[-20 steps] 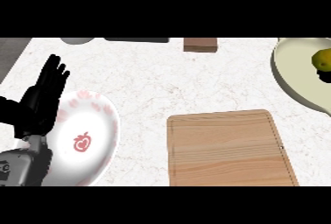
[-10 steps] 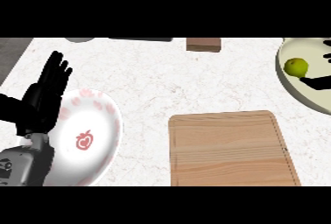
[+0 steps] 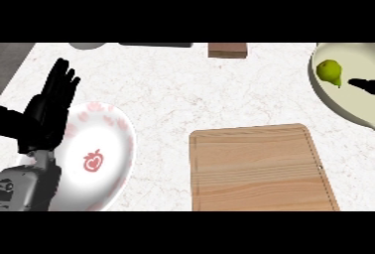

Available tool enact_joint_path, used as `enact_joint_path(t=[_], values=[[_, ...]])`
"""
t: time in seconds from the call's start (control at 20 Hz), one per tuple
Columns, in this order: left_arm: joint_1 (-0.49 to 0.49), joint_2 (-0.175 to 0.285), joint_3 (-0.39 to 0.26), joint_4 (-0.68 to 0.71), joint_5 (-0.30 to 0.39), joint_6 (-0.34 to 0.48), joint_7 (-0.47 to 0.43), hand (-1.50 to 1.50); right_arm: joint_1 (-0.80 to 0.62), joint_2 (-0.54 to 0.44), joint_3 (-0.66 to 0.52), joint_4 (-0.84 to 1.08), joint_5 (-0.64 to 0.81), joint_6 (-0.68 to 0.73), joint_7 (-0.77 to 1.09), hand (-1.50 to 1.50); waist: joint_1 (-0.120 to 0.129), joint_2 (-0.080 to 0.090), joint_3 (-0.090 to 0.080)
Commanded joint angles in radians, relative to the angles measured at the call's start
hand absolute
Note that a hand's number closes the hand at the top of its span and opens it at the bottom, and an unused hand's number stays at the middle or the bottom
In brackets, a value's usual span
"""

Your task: Pick the pear from the cutting board and place it in the pot

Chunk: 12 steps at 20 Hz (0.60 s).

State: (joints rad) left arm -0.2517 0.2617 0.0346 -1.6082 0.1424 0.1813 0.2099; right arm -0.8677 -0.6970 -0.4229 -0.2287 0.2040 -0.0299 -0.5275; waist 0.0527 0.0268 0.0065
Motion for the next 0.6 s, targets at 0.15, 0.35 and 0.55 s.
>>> enact_joint_path(t=[0.15, 0.35, 0.55], values=[[-0.005, 0.03, 0.023, -0.014, 0.011, -0.019, 0.033, 0.0, 0.038, -0.114, -0.11, 0.064, -0.101, 0.165, -0.056, -1.5, -0.002, -0.002, 0.0], [-0.001, 0.007, 0.014, -0.003, -0.005, -0.007, -0.007, 0.0, 0.054, -0.208, -0.126, 0.083, -0.114, 0.273, -0.034, -1.5, -0.003, 0.0, 0.0], [0.017, -0.006, 0.007, 0.009, 0.001, -0.019, -0.019, 0.0, 0.129, -0.237, -0.139, 0.092, -0.125, 0.346, -0.1, -1.5, -0.01, 0.001, 0.001]])
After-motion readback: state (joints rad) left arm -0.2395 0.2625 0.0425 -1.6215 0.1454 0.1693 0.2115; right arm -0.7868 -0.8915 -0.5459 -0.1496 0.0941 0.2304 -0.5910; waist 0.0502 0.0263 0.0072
